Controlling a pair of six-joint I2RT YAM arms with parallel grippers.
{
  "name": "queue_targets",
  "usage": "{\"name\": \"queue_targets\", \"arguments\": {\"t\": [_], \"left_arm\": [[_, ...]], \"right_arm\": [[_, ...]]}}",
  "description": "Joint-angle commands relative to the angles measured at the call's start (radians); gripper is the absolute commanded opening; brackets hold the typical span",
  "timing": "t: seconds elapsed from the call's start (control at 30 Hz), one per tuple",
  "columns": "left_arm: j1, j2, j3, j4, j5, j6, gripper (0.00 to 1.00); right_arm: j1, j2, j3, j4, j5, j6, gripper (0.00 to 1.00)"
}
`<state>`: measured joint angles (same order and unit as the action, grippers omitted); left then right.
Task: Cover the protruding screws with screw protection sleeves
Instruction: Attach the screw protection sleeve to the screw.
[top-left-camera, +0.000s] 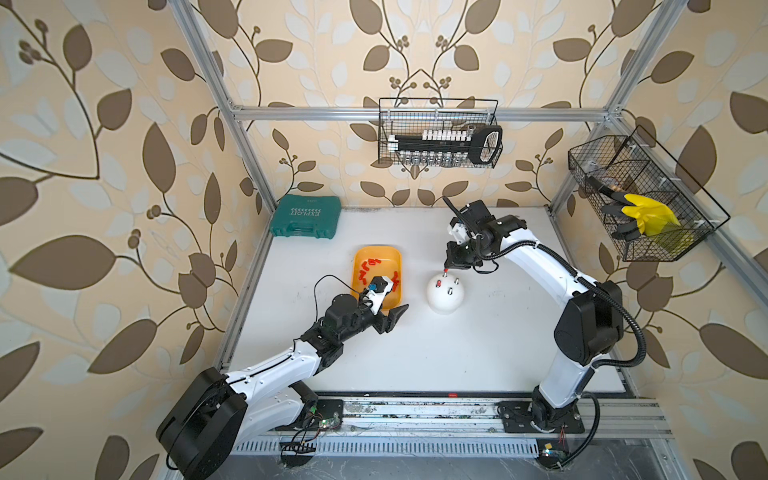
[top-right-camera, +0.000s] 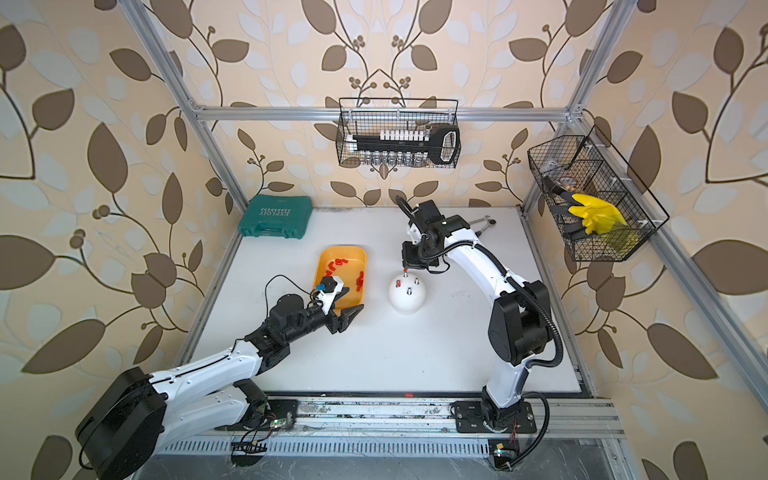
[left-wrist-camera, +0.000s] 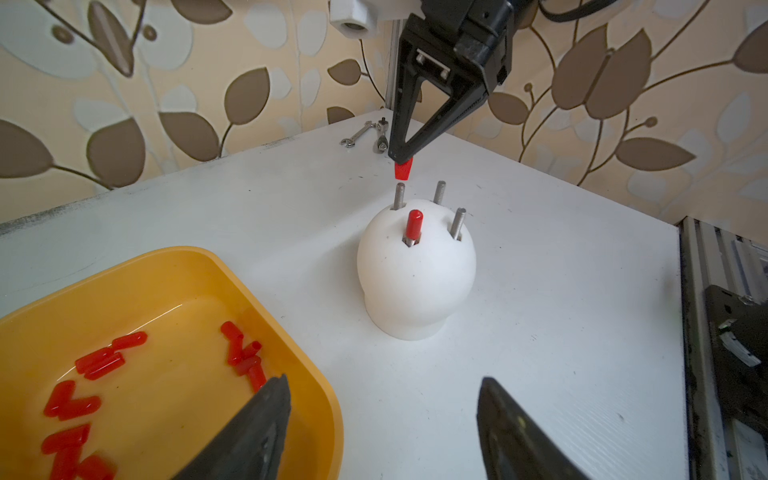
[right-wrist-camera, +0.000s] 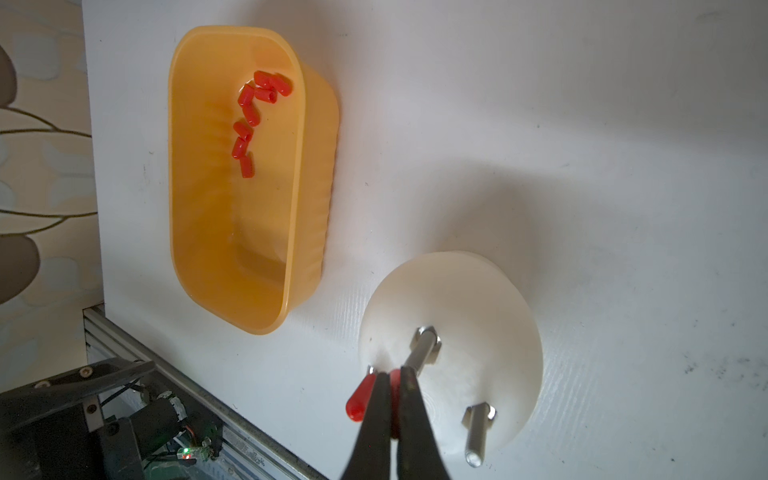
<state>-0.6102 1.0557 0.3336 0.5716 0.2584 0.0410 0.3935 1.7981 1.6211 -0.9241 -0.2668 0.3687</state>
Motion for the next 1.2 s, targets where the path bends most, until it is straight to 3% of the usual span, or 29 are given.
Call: {"name": "queue_targets", "arguments": {"t": [0.0,0.27,1.17], "left_arm": [[-0.01,-0.02,0.038,0.018,0.016,0.0,0.73],[-0.01,-0.017,0.038,0.016,0.018,-0.001,0.73],[-0.01,-0.016,0.039,0.012,0.016,0.003,0.73]], "right_arm": [[0.007,0.024,0.026,-0.017,0.028,-0.017,0.02],[0.009,0.024,0.027,-0.024,0.071,-0.025,0.02],[0.016,0.037,0.02,-0.005,0.015,-0.009,0.01]]}}
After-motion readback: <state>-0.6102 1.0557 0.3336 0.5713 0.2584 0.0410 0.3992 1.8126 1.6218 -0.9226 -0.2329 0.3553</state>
